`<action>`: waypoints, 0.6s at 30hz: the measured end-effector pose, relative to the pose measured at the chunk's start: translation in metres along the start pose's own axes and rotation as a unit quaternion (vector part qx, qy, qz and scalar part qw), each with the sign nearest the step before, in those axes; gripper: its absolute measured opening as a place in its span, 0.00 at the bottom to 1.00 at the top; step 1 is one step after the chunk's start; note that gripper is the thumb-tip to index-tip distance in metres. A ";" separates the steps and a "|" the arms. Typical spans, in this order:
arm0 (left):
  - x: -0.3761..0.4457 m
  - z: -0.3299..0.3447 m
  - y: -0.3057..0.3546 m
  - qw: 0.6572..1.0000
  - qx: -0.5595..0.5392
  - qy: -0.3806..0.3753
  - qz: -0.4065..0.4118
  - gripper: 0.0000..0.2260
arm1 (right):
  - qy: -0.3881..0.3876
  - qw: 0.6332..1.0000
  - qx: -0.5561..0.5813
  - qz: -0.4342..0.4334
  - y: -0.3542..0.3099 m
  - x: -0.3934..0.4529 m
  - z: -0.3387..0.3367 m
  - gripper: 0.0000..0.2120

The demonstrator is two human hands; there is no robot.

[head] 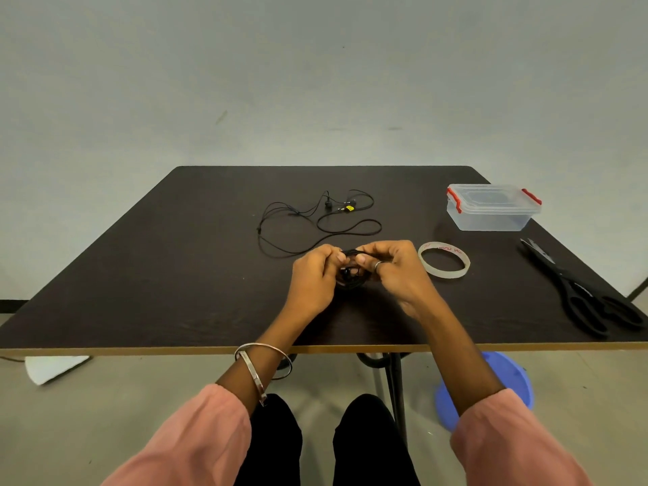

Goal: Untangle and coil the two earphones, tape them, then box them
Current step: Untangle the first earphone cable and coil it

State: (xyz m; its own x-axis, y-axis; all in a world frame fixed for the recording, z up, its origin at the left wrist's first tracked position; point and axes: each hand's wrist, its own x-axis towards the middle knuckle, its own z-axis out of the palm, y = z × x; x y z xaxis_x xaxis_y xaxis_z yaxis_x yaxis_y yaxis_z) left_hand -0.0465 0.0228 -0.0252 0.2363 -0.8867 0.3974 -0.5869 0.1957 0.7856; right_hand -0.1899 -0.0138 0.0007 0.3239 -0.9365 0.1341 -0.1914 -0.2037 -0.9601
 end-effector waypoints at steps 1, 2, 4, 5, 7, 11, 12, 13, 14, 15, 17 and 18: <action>0.000 0.001 0.000 1.000 -0.005 0.005 -0.002 0.07 | 0.000 0.999 0.039 0.015 0.000 0.000 0.001 0.08; 0.000 0.002 0.000 1.000 -0.009 0.012 -0.005 0.07 | 0.000 0.996 0.081 0.028 0.000 0.000 0.002 0.08; 0.001 0.004 0.001 0.999 -0.014 0.030 -0.014 0.08 | -0.001 0.986 0.160 0.052 0.000 0.000 0.004 0.08; 0.002 0.003 0.001 0.999 -0.020 0.034 -0.020 0.08 | -0.005 0.978 0.200 0.065 0.000 0.000 0.004 0.09; 0.003 0.002 0.000 0.998 -0.036 0.033 -0.033 0.08 | -0.020 0.959 0.268 0.089 -0.001 0.000 0.003 0.11; 0.004 0.001 -0.001 0.998 -0.035 0.035 -0.027 0.07 | -0.062 0.927 0.347 0.127 -0.002 0.001 0.002 0.14; 0.003 0.001 -0.001 0.998 -0.036 0.035 -0.025 0.07 | -0.070 0.921 0.360 0.129 -0.002 0.001 0.002 0.15; 0.003 0.000 0.001 0.998 -0.034 0.036 -0.025 0.07 | -0.073 0.921 0.362 0.125 -0.001 0.001 0.002 0.17; 0.002 -0.001 0.001 0.999 -0.024 0.042 -0.024 0.07 | -0.071 0.925 0.354 0.115 0.000 0.002 0.002 0.20; 0.003 -0.001 0.001 0.998 -0.007 0.050 -0.023 0.07 | -0.066 0.931 0.343 0.104 0.001 0.002 0.002 0.21; 0.003 -0.001 0.000 0.998 0.025 0.052 -0.024 0.07 | -0.052 0.942 0.319 0.092 0.003 0.001 0.003 0.22; 0.003 -0.001 0.000 0.998 0.030 0.050 -0.029 0.07 | -0.046 0.946 0.308 0.089 0.003 0.001 0.003 0.22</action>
State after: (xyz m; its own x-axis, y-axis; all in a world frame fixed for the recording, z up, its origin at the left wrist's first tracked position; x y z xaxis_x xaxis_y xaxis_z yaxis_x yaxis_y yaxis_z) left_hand -0.0448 0.0206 -0.0235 0.3456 -0.8487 0.4003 -0.6150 0.1173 0.7797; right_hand -0.1873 -0.0145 -0.0028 0.4211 -0.9062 -0.0377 0.3162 0.1856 -0.9304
